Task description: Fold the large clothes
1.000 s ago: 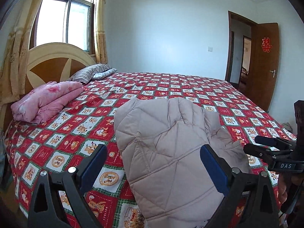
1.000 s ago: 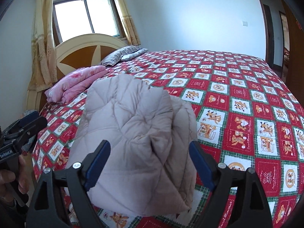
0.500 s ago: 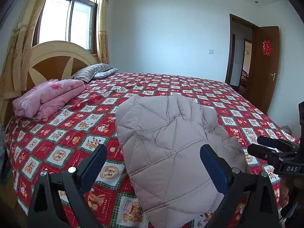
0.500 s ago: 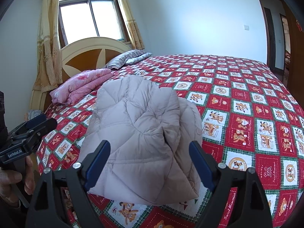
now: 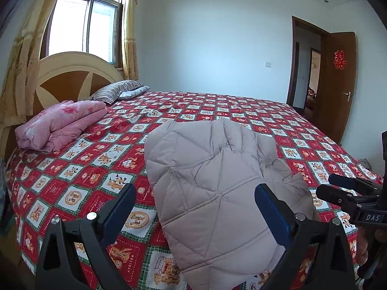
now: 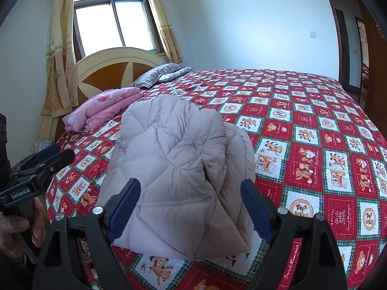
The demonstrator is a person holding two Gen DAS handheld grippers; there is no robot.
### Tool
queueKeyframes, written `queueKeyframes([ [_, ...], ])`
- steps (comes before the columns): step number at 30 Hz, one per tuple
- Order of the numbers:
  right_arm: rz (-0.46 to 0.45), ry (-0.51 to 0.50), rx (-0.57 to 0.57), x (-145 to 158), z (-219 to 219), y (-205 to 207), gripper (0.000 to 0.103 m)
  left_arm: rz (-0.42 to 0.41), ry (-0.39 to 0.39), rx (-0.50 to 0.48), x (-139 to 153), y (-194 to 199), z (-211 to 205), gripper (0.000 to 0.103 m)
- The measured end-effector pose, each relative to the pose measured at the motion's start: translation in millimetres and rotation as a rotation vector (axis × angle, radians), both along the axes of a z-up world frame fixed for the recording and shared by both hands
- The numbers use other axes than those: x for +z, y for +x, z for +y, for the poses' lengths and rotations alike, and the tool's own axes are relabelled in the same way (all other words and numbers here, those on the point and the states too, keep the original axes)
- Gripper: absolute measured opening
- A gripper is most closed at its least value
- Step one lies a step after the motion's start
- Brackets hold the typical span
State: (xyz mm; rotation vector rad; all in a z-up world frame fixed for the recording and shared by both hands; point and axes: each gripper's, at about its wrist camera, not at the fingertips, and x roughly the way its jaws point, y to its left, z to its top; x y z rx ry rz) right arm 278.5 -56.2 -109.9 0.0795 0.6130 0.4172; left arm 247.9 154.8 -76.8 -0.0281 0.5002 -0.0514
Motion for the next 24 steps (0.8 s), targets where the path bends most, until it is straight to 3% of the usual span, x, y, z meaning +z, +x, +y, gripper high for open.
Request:
queueKeyframes([
  [24, 0.004, 0.001, -0.001, -0.9, -2.1, 0.3, 0.087, 0.009, -0.003, 0.009, -1.7, 0.5, -1.7, 0.098],
])
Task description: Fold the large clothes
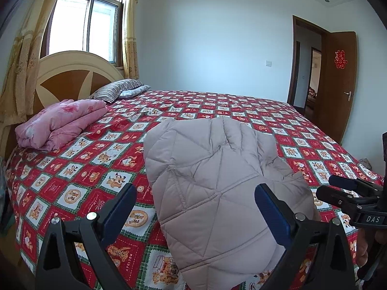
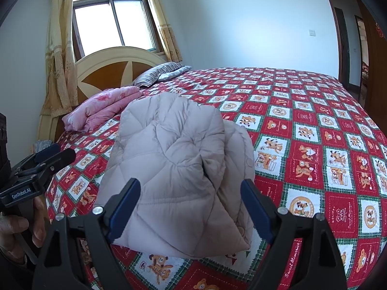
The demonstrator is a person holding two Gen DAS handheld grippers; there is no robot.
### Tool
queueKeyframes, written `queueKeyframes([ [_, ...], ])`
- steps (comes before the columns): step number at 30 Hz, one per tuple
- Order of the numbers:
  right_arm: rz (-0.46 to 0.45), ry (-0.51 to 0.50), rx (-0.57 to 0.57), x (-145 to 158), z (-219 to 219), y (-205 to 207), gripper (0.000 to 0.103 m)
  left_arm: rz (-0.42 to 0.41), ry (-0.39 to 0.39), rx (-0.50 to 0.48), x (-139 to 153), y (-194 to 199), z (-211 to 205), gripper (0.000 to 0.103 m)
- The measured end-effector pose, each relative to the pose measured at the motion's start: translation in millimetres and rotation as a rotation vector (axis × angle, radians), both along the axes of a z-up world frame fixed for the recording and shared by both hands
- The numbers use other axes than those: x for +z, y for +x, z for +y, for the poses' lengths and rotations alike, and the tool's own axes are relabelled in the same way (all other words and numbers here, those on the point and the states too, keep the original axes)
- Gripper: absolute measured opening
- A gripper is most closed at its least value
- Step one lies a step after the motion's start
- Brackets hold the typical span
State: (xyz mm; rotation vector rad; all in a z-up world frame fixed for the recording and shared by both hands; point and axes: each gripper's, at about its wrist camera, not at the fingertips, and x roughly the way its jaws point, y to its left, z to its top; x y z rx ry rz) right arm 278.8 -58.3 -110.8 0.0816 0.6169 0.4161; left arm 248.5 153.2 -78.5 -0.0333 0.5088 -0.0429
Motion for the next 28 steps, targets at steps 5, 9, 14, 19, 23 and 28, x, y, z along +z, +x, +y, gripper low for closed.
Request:
queueKeyframes([
  [5, 0.0, 0.001, 0.0, -0.1, 0.3, -0.2, 0.087, 0.018, 0.013, 0.015, -1.4, 3.9, 1.1, 0.098],
  [9, 0.002, 0.003, -0.001, 0.0, 0.6, 0.3, 0.087, 0.018, 0.031, 0.014, -2.2, 3.6, 0.2, 0.098],
  [14, 0.007, 0.003, 0.004, -2.4, 2.4, -1.7, 0.087, 0.023, 0.034, 0.02, -3.6, 4.2, 0.7, 0.098],
  [19, 0.007, 0.003, 0.006, -3.7, 4.8, -2.4, 0.087, 0.027, 0.052, 0.031, -5.3, 5.1, -0.3, 0.098],
  [23, 0.01, 0.002, 0.005, -5.4, 6.7, -3.6, 0.087, -0.009, 0.064, 0.016, -5.5, -0.1, -0.3, 0.099],
  [28, 0.016, 0.002, 0.006, -7.7, 7.8, -5.1, 0.087, -0.015, 0.066, -0.001, -5.3, -0.3, -2.4, 0.099],
])
